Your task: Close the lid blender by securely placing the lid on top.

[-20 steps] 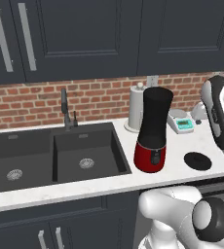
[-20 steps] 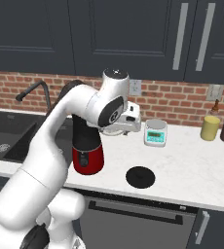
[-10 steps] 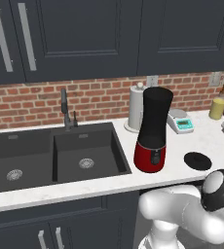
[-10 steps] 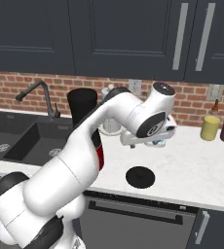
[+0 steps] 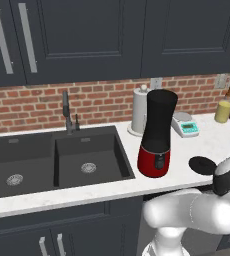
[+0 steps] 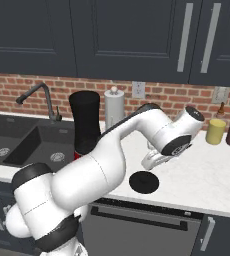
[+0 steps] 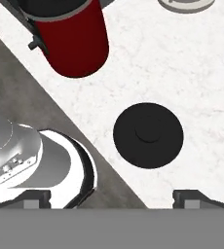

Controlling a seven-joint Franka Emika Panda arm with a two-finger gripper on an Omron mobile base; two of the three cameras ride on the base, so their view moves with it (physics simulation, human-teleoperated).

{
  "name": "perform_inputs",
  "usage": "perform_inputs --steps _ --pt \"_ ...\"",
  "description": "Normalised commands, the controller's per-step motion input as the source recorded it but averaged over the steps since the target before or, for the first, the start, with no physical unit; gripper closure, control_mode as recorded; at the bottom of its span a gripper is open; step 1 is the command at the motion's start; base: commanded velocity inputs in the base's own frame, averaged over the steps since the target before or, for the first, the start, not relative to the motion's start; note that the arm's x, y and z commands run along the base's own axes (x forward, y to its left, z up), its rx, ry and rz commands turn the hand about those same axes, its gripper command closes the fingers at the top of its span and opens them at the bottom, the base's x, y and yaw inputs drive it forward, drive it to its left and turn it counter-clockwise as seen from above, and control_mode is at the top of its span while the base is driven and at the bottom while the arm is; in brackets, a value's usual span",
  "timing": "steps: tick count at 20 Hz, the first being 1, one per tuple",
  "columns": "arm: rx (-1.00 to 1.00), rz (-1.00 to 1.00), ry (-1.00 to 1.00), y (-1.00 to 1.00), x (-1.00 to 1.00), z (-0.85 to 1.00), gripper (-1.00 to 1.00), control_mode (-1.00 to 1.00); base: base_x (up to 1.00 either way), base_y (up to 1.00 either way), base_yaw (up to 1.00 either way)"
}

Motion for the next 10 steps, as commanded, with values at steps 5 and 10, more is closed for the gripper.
perform_inputs --steps 5,10 --pt "0.12 0.28 -0.03 -0.01 0.23 -0.42 -1.00 -1.00 0.00 0.00 0.00" --pt "0.11 0.31 -0.03 0.00 0.22 -0.38 -1.00 -1.00 0.00 0.00 0.00"
